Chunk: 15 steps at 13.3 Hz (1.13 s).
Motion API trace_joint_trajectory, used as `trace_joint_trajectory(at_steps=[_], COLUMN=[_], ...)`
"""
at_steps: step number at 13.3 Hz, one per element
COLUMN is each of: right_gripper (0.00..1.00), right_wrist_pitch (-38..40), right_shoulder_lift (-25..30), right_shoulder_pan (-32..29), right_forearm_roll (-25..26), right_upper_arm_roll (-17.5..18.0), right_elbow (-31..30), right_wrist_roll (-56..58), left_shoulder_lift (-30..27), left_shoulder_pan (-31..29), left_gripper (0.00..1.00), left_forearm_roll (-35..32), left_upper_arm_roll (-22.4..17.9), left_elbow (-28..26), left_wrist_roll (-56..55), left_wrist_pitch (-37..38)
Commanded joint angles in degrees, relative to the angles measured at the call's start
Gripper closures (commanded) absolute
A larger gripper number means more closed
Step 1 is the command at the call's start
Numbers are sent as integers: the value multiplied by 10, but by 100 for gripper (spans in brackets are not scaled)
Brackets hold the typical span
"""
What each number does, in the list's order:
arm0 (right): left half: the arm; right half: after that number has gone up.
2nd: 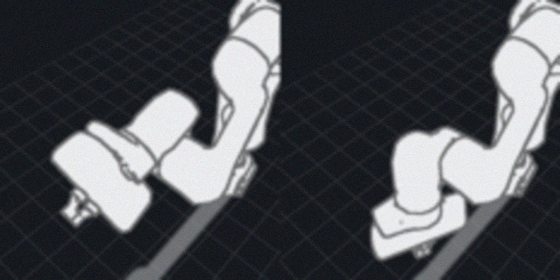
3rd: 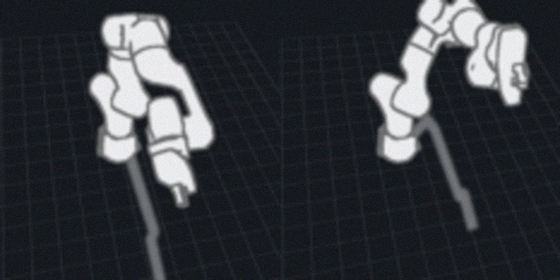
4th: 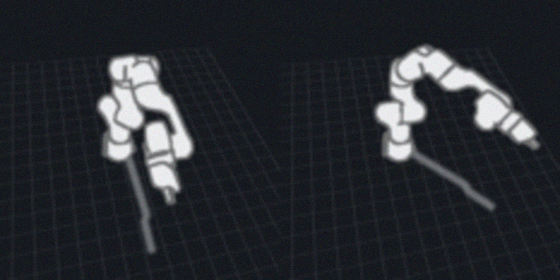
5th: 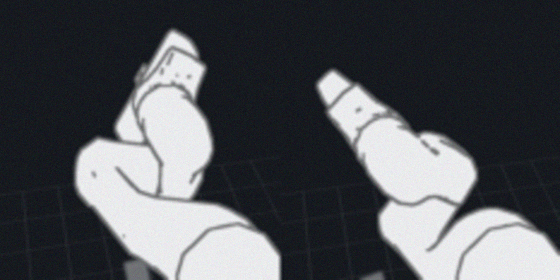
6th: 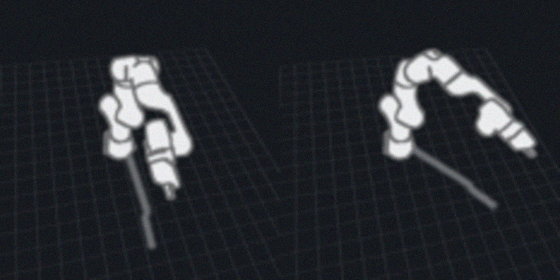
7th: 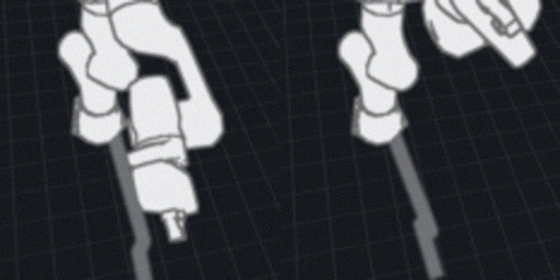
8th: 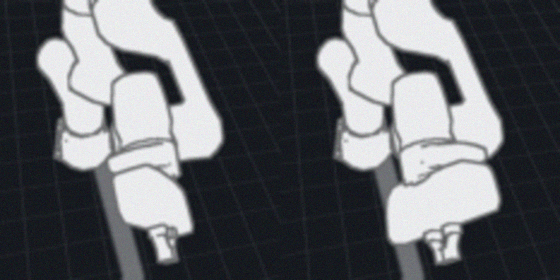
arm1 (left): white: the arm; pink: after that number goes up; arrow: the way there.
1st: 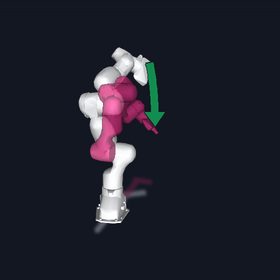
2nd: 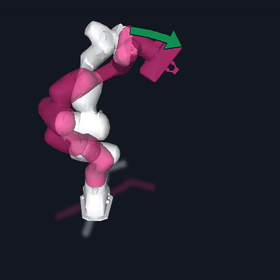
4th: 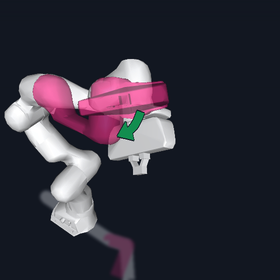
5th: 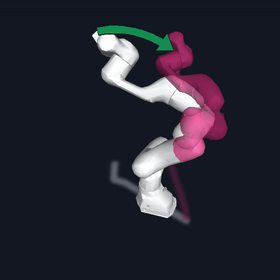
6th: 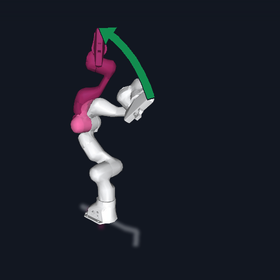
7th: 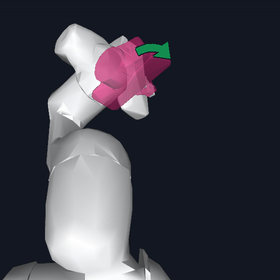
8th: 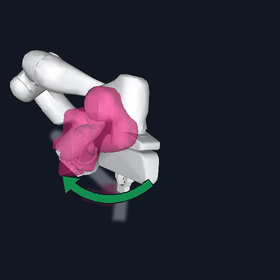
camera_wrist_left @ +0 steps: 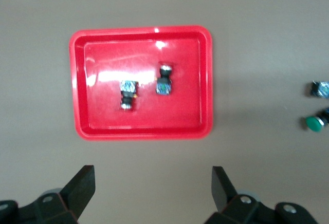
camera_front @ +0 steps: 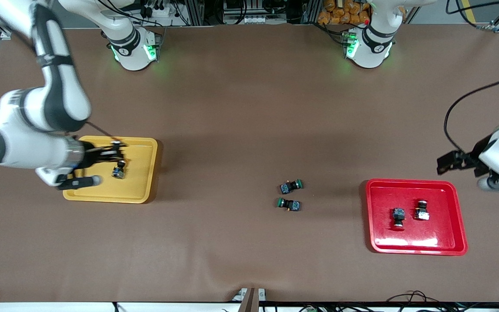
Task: Place red and yellow buttons in trays
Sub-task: 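Release the red button while the right gripper carries the orange button, then place the orange button in the yellow tray while the left gripper withdraws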
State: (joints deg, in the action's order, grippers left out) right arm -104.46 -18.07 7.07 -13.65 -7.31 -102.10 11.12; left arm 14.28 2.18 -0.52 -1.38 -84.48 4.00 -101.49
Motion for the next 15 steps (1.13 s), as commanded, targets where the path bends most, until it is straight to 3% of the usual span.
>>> trace_joint_trajectory(at_steps=[1, 4, 8, 9, 10, 12, 15], right_gripper=[100, 100, 100, 79, 20, 0, 0], right_wrist_pitch=[-41, -124, -189, -191, -191, -186, -150], right_shoulder_lift=[-27, -94, -142, -143, -142, -140, -115], right_shoulder_pan=[-53, -109, -123, -118, -117, -118, -111], right_forearm_roll=[36, 53, 57, 57, 57, 56, 56], right_upper_arm_roll=[15, 15, 15, 15, 15, 16, 19], right_elbow=[-20, -24, -27, -27, -26, -27, -20], right_wrist_roll=[62, 151, 153, 152, 147, 146, 145], left_shoulder_lift=[12, 8, -11, -21, -33, -43, -56], left_shoulder_pan=[3, 3, 1, 2, -3, -7, -9], left_gripper=[0, 0, 0, 0, 0, 0, 0], left_forearm_roll=[1, 1, -6, -9, -9, -4, -12], left_upper_arm_roll=[16, 44, 57, 59, 59, 59, 59], left_elbow=[34, 36, 32, 21, 6, 1, 0], left_wrist_roll=[-8, -13, -40, -43, -46, -37, -27], left_wrist_pitch=[51, 81, 94, 96, 93, 75, 34])
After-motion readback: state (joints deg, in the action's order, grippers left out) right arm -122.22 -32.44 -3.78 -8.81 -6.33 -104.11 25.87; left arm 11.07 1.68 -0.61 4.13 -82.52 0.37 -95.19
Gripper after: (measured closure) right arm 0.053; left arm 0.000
